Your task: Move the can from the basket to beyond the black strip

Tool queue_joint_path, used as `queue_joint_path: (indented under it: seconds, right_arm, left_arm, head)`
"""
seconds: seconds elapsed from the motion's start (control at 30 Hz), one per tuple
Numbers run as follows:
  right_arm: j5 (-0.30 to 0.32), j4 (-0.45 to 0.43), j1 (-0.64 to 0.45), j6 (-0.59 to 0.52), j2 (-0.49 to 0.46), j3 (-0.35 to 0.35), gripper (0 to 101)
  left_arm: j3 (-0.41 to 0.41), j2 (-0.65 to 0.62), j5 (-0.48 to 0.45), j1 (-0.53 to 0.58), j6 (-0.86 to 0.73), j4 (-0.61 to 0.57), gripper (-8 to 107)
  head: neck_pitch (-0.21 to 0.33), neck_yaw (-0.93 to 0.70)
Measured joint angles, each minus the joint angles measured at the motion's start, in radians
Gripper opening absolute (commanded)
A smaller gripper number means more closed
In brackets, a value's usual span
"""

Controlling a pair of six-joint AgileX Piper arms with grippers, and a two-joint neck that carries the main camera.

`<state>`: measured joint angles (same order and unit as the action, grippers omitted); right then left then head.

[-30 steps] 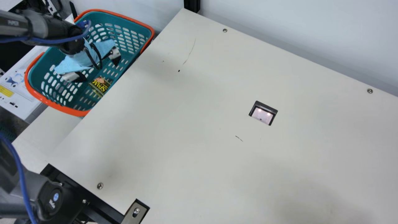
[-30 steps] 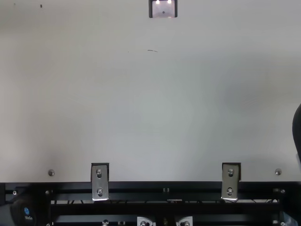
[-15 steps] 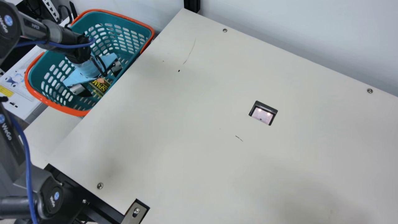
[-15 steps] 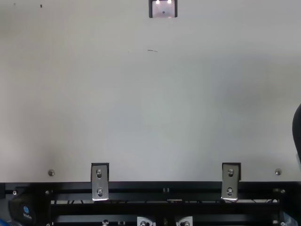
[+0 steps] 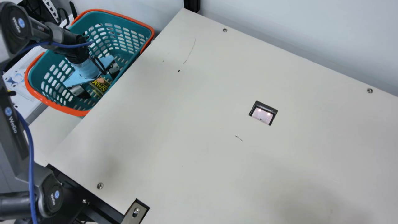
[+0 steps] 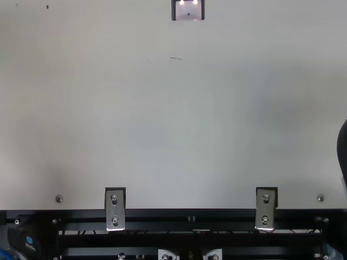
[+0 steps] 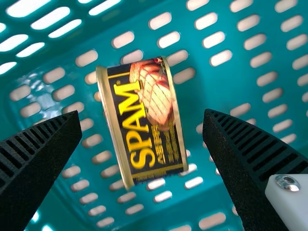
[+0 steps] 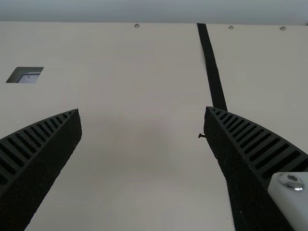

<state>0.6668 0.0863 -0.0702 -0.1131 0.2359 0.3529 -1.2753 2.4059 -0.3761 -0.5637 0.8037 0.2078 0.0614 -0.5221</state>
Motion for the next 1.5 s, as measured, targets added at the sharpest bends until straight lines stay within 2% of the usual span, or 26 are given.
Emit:
queue_joint_path:
  seconds: [0.07,0.1,0.13,0.33,0.57,0.8,1.0,1.3,1.5]
  right_arm:
    - [0.0,0.0,0.0,0.0,0.0,0.0,101]
    - [0.0,0.0,0.0,0.0,0.0,0.0,101]
    - [0.0,0.0,0.0,0.0,0.0,0.0,101]
    - [0.0,0.0,0.0,0.0,0.0,0.0,101]
    - [0.0,0.0,0.0,0.0,0.0,0.0,101]
    - [0.0,0.0,0.0,0.0,0.0,0.0,101]
    - [0.0,0.0,0.0,0.0,0.0,0.0,101]
    - [0.0,0.0,0.0,0.0,0.0,0.0,101]
    - [0.0,0.001,0.0,0.0,0.0,0.0,101]
  left_arm:
    - [-0.01,0.021,0.009,-0.002,-0.008,-0.005,90]
    - [-0.016,0.03,0.013,-0.004,-0.011,-0.008,66]
    - [-0.018,0.04,0.018,-0.006,-0.016,-0.01,10]
    - [-0.019,0.059,0.05,-0.01,-0.068,-0.061,10]
    - [0.056,-0.04,0.118,0.018,-0.191,-0.154,10]
    - [0.168,-0.234,0.19,0.061,-0.342,-0.258,10]
    - [0.24,-0.437,0.191,0.092,-0.474,-0.343,10]
    - [0.275,-0.736,0.153,0.128,-0.63,-0.415,10]
    - [0.275,-0.913,0.091,0.177,-0.709,-0.461,10]
  head:
    - [0.0,0.0]
    - [0.0,0.0]
    - [0.0,0.0]
    - [0.0,0.0]
    - [0.0,0.0]
    - [0.0,0.0]
    - [-0.005,0.0]
    - [0.0,0.0]
    - [0.0,0.0]
